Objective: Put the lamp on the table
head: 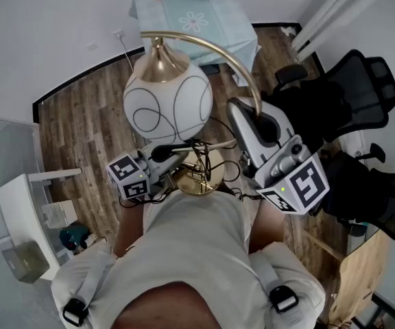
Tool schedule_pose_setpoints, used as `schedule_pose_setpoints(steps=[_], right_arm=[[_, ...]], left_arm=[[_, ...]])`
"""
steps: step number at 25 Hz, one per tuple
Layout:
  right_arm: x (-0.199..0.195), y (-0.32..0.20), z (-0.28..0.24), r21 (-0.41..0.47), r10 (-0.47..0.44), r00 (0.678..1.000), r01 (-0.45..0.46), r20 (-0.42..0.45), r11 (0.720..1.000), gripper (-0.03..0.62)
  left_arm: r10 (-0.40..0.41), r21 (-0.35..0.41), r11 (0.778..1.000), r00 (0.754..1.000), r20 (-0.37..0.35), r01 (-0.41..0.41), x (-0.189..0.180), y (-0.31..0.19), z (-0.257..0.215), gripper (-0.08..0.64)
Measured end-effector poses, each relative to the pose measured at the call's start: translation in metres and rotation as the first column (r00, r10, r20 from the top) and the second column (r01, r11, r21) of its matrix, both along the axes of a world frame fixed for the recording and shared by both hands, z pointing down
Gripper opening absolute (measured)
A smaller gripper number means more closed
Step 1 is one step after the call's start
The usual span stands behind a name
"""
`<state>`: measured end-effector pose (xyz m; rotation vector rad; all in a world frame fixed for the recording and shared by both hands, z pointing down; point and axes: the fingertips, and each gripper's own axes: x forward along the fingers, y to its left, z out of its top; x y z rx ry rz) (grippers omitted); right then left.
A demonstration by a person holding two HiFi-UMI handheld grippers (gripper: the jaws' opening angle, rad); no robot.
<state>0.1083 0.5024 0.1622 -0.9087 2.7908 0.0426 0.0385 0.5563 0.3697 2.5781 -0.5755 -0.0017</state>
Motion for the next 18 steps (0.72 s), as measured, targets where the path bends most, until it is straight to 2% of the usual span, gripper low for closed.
schedule_pose_setpoints(steps=[18], right_arm=[[0.03, -0.03, -0.002, -0.014, -0.065, 0.997, 0.065, 0.04, 0.998, 0.002]], left_arm=[[-0.073, 0.023, 0.997, 0.997, 0.034, 0.073, 0.029, -0.028, -0.001, 0.0]])
